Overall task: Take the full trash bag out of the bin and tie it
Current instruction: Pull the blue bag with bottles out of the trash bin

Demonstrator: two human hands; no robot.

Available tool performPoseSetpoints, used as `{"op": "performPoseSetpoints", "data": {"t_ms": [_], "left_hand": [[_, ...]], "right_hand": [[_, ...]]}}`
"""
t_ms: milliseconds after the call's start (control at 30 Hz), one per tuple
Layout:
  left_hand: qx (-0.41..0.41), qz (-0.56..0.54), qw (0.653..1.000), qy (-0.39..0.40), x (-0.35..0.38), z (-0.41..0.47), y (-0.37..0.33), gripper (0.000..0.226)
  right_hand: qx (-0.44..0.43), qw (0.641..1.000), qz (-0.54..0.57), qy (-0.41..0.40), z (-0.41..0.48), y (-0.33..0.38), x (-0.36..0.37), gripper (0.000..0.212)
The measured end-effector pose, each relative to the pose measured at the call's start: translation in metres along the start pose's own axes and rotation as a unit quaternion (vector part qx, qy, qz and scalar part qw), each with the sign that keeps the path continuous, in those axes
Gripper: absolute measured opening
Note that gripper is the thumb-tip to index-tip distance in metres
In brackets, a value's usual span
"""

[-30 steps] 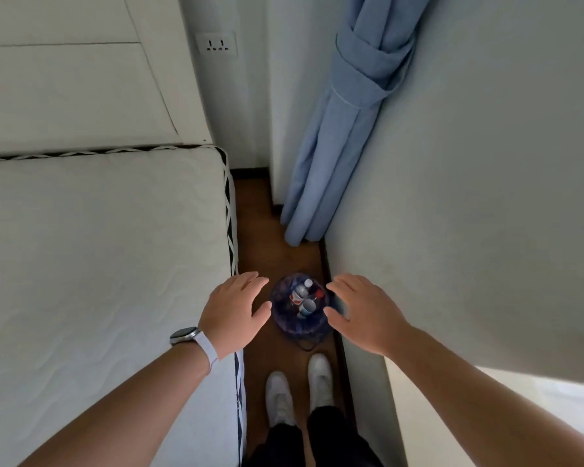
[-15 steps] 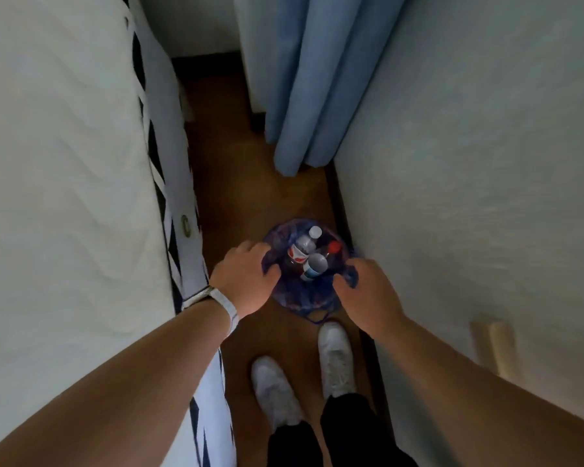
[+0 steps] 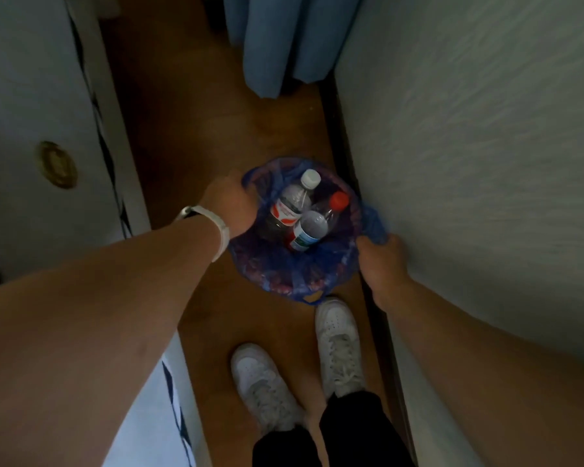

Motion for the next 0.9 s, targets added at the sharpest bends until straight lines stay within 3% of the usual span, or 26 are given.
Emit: {"op": "performPoseSetpoints", "data": {"t_ms": [133,267,400,500,600,733,900], "left_hand": [[0.052,0.023,0.998,-0.010,0.000,0.002,0.008,0.022],[0.040,0.039,0.998,-0.019,-0.004,0.002,0.018,0.017],[0.027,0.074,0.996,-0.033,-0.008,0.003,0.019,0.018],[0.020,0.082,0.996,-0.024,-0.012,0.002,0.016,0.017],[0.017,0.061,0.998,-0.026,-0.013,-0.002,0.014,0.015],[0.018,0.023,0.998,-0.050,-0.016,-0.014,0.007,0.011],[0.058,-0.018,0.996,-0.065,-0.019,-0.035,-0.013,0.006]], "right_hand": [[0.109,0.993,0.033,0.035,0.019,-0.028,0.008,0.031],[0.157,0.979,0.062,0.111,0.019,-0.039,0.022,0.012],[0.116,0.988,0.083,0.062,0.020,-0.042,0.019,0.014],[0.037,0.999,-0.021,-0.024,0.021,-0.039,0.011,0.034],[-0.063,0.986,-0.125,-0.085,0.011,-0.024,0.005,0.043],[-0.150,0.947,-0.263,-0.104,0.004,-0.011,0.007,0.041],[-0.181,0.938,-0.280,-0.099,-0.004,-0.005,0.015,0.042]]}}
Point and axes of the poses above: each hand's wrist, its own z-axis towards the middle knuckle, its own x-axis out of the palm, y = z × x, the point moved 6 cm from there along z, towards the middle knuckle, and after that the axes turned 10 degrees about x, right-handed, at the moved point
